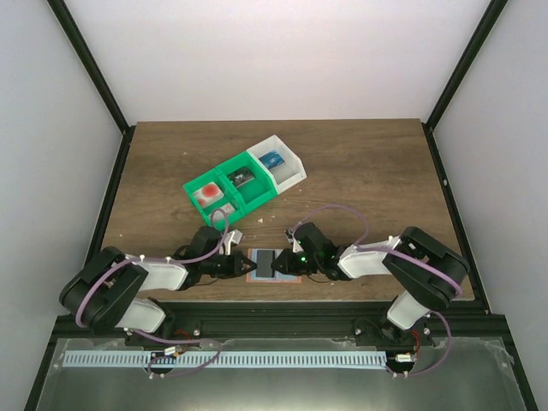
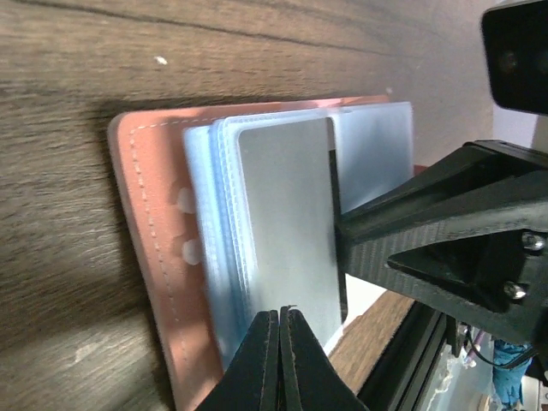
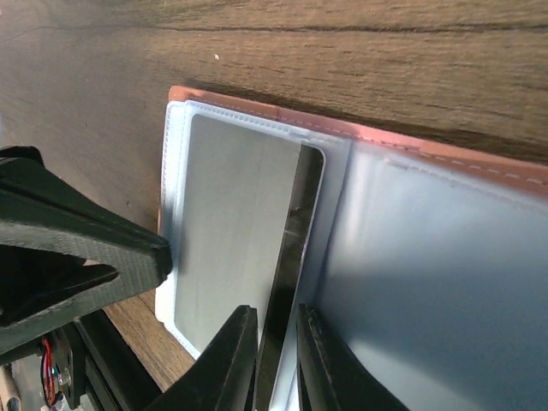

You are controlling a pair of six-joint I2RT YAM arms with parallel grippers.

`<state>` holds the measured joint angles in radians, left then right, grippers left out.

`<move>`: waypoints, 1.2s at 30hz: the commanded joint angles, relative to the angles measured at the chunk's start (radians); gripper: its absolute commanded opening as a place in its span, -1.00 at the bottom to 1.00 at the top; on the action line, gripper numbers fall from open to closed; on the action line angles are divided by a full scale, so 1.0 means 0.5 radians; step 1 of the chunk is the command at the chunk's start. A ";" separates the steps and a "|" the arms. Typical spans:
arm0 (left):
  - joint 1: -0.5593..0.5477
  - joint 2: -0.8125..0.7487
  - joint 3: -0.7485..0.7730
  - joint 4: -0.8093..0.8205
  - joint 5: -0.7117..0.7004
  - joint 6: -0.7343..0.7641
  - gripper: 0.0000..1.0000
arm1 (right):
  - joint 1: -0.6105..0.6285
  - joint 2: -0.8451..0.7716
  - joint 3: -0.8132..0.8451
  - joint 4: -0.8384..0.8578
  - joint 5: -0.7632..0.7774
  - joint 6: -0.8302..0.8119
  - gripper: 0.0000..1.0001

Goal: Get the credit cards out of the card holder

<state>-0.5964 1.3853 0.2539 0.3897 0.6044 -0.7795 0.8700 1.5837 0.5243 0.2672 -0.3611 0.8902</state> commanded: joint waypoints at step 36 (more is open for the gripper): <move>-0.064 0.116 -0.157 0.222 -0.074 0.004 -1.00 | 0.006 0.025 -0.244 0.638 -0.158 0.246 -0.73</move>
<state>-0.6128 1.4387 0.2054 0.5240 0.5838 -0.7696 0.8673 1.5814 0.4084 0.5030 -0.4187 0.9890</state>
